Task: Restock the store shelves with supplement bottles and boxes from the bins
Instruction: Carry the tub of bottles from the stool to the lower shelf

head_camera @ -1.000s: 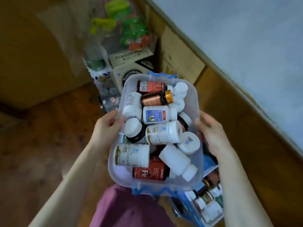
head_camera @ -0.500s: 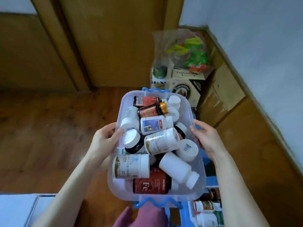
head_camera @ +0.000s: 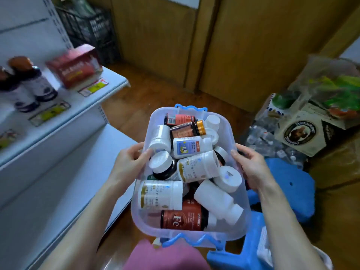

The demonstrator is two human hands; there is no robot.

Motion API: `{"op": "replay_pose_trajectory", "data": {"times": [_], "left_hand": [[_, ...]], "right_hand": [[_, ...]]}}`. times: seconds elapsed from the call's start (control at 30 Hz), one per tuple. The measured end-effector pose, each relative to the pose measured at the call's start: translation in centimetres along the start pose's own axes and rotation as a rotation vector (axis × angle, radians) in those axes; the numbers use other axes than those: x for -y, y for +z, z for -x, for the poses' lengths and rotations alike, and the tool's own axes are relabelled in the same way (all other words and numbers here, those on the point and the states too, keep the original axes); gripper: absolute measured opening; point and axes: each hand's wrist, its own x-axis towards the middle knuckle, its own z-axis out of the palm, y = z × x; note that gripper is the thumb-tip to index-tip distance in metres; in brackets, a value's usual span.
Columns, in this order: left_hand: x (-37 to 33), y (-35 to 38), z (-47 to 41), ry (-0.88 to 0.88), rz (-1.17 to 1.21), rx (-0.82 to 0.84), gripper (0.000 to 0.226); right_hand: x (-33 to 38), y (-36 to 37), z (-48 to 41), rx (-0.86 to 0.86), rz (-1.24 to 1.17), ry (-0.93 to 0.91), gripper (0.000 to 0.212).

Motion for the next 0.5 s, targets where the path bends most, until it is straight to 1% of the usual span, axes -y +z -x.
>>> {"op": "replay_pose_trajectory", "data": {"times": [0.1,0.2,0.3,0.33,0.4,0.47,0.5], "left_hand": [[2.4,-4.0,3.5,-0.056,0.052,-0.144,0.014],[4.5,-7.0,7.5,-0.094,0.090,-0.298,0.015],[6.5,-9.1,12.6,-0.096,0.169,-0.410,0.036],[7.2,-9.6,14.5,-0.103,0.198,-0.453,0.039],[7.7,-10.3,18.2,-0.125,0.229,-0.547,0.034],[8.1,-11.0,21.7,-0.125,0.241,-0.649,0.022],[8.4,-11.4,23.7,-0.131,0.236,-0.700,0.020]], "right_hand": [[0.2,4.0,1.6,0.169,0.082,-0.016,0.022],[0.4,7.6,3.4,0.326,0.122,-0.050,0.027],[0.3,10.7,5.4,0.488,0.174,-0.098,0.020],[0.3,11.7,6.4,0.548,0.189,-0.107,0.021],[0.1,13.6,8.1,0.628,0.220,-0.129,0.023],[-0.3,15.3,9.8,0.670,0.254,-0.123,0.019],[-0.5,16.4,11.0,0.708,0.277,-0.113,0.019]]}}
